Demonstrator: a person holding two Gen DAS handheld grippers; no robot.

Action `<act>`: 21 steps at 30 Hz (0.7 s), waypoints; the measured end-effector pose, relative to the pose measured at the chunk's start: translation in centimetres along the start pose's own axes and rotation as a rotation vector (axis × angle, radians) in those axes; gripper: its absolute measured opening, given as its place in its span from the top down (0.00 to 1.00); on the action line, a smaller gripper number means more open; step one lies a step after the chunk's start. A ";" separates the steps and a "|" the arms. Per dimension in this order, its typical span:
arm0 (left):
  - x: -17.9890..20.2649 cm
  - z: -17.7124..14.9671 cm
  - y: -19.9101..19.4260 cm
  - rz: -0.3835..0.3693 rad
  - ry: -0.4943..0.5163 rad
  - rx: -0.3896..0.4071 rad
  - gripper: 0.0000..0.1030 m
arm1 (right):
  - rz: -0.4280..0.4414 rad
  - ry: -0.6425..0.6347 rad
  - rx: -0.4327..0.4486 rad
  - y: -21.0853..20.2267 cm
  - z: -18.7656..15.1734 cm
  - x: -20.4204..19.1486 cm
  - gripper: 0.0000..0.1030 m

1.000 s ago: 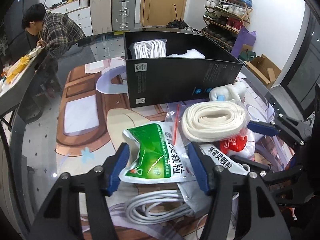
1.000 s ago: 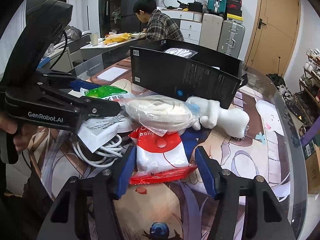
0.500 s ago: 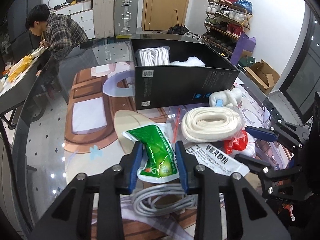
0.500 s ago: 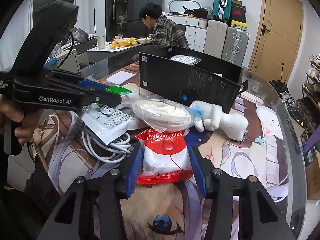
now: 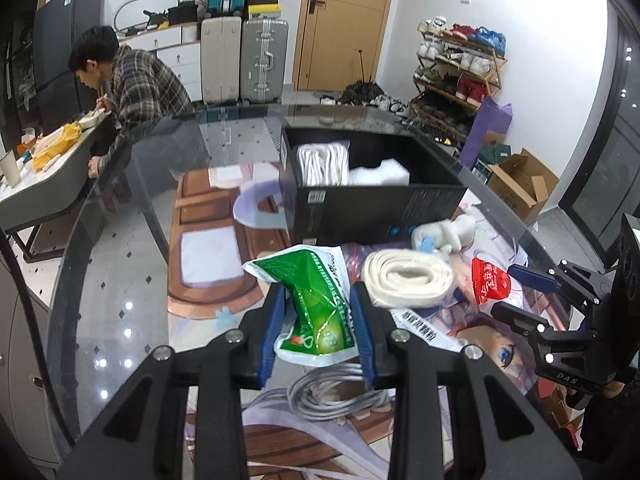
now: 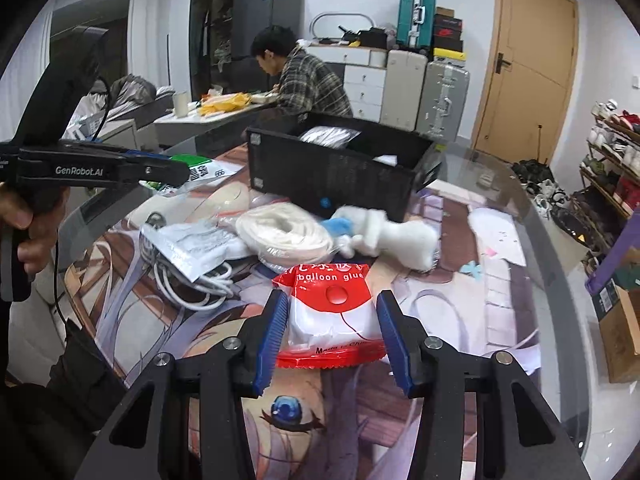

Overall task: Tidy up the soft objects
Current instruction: 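Close left tool on the green packet while right tool grasps the red balloon glue packet, then carry the green packet and red packet over the black box with both tools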

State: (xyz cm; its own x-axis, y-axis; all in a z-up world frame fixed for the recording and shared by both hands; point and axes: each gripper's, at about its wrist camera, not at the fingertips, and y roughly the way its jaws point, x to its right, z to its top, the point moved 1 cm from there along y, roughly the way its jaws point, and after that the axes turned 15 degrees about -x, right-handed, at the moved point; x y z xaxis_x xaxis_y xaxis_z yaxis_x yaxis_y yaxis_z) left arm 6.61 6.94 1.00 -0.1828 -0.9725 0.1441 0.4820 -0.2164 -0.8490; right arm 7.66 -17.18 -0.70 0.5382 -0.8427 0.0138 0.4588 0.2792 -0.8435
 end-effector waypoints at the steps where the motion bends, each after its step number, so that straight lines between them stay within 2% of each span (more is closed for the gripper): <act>1: 0.1 0.1 -0.3 -0.002 0.001 0.010 0.69 | -0.010 0.009 0.011 -0.3 0.1 0.1 0.55; 13: 1.6 1.8 -3.4 -0.004 0.014 0.128 0.69 | -0.098 0.145 0.160 -2.8 2.4 2.1 0.55; 21: 2.0 3.2 -3.9 0.022 0.017 0.178 0.69 | -0.134 0.232 0.243 -3.3 4.5 3.1 0.55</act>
State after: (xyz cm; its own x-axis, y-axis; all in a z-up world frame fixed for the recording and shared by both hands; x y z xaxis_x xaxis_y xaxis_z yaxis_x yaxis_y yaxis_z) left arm 7.16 5.53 6.22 -0.1846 -0.9759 0.1166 0.6298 -0.2085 -0.7483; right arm 10.99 -18.69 4.55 0.2995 -0.9536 -0.0304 0.6843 0.2369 -0.6896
